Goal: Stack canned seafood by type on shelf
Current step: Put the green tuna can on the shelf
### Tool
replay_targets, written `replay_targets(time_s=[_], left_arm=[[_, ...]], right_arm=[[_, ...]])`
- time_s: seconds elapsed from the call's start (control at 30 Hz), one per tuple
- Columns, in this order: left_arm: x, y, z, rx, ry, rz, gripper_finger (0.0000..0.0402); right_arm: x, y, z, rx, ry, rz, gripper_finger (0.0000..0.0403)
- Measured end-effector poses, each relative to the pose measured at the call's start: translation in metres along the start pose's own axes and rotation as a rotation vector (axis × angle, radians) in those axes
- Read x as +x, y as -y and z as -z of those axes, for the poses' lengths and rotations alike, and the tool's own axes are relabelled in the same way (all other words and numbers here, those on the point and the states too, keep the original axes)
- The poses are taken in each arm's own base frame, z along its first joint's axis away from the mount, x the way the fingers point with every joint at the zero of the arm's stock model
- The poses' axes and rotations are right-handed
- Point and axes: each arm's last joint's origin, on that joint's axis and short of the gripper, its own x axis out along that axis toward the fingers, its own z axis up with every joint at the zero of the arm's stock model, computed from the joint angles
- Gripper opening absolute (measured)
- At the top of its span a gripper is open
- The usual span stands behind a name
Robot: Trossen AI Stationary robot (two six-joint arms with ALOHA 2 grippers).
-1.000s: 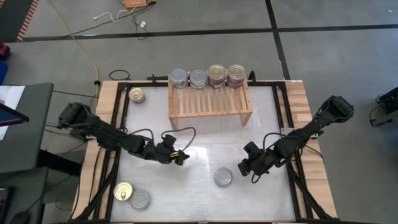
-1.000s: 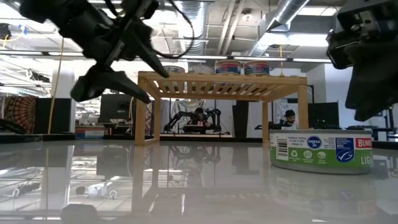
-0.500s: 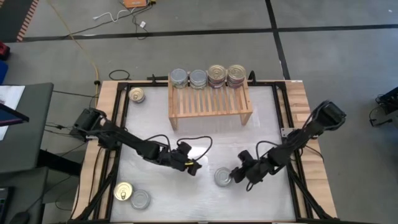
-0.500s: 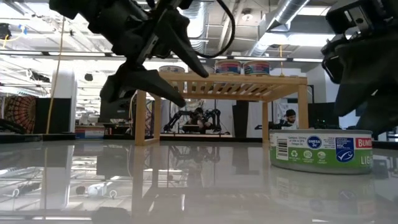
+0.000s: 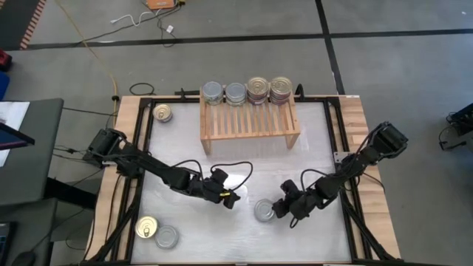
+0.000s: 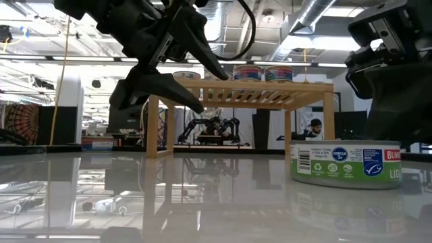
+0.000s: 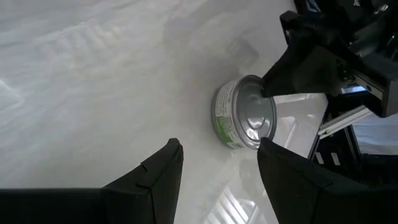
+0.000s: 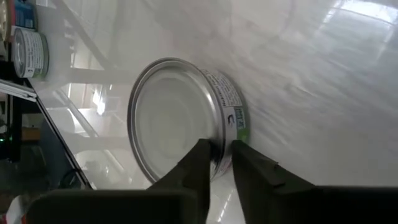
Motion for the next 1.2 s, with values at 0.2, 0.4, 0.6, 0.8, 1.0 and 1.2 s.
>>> replay_targets(time_s=[0.2,0.4,0.6,0.8,1.0,1.2], left_arm=[[0.000,0.000,0.000,-0.023,-0.009,0.003,0.0196],[0.008,-0.002,0.003,-0.057,-0.007,0.018,0.0197],[0.032,-0.004,0.012,-0.106,-0.012,0.117,0.0197],[0.036,-0.004,0.014,-0.158,-0.017,0.128,0.0197],[0.043,-0.009,0.016,-0.198,-0.012,0.118,0.0197],[0.072,-0.014,0.024,-0.263,-0.103,0.079,0.0196]], right_arm=[[0.000,0.000,0.000,-0.003,0.000,0.000,0.0061],[0.000,0.000,-0.001,-0.016,0.002,0.000,0.0058],[0.001,0.000,-0.003,-0.012,0.008,0.001,0.0058],[0.001,0.000,-0.004,-0.013,0.032,0.002,0.0058],[0.001,0.000,-0.007,-0.008,0.087,-0.001,0.0058],[0.003,-0.003,-0.014,-0.029,0.104,-0.014,0.0058]])
